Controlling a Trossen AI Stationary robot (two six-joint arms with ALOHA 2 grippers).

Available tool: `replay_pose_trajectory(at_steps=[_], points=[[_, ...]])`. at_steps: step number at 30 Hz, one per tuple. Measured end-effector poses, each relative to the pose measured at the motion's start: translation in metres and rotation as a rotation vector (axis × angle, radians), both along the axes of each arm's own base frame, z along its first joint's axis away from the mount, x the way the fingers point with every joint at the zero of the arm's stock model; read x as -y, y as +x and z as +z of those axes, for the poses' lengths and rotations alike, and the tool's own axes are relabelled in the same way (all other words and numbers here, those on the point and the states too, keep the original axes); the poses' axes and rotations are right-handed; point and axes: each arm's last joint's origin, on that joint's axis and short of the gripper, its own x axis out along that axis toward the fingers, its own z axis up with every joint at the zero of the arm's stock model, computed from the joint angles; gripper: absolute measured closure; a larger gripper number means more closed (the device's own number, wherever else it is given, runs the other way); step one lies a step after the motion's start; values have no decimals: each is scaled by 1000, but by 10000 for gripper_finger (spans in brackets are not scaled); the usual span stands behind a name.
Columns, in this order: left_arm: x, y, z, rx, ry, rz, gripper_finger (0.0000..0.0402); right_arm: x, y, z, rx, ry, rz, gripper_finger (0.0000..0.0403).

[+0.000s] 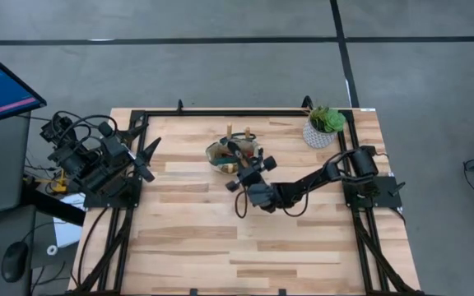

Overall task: Pick & Place Garden tools in Gardening bag
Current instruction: Put the trowel into the gardening bag

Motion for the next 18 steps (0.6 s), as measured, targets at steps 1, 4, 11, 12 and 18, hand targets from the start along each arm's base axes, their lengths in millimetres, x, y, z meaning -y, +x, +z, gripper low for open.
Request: replay_pose_trajectory(at_steps=[1, 4, 11, 12, 18], points=[[0, 0, 0, 0, 0, 0, 188, 1, 0, 1, 1, -1, -2, 346], [0, 0, 0, 0, 0, 0, 188, 3, 1, -1, 32, 16, -8, 346], [0, 0, 0, 0, 0, 0, 188, -3, 2, -33, 97, 56, -53, 346], [0, 0, 0, 0, 0, 0, 188, -5, 2, -36, 106, 59, -58, 346], [0, 0, 0, 0, 0, 4, 188, -11, -1, -45, 86, 16, -131, 334]])
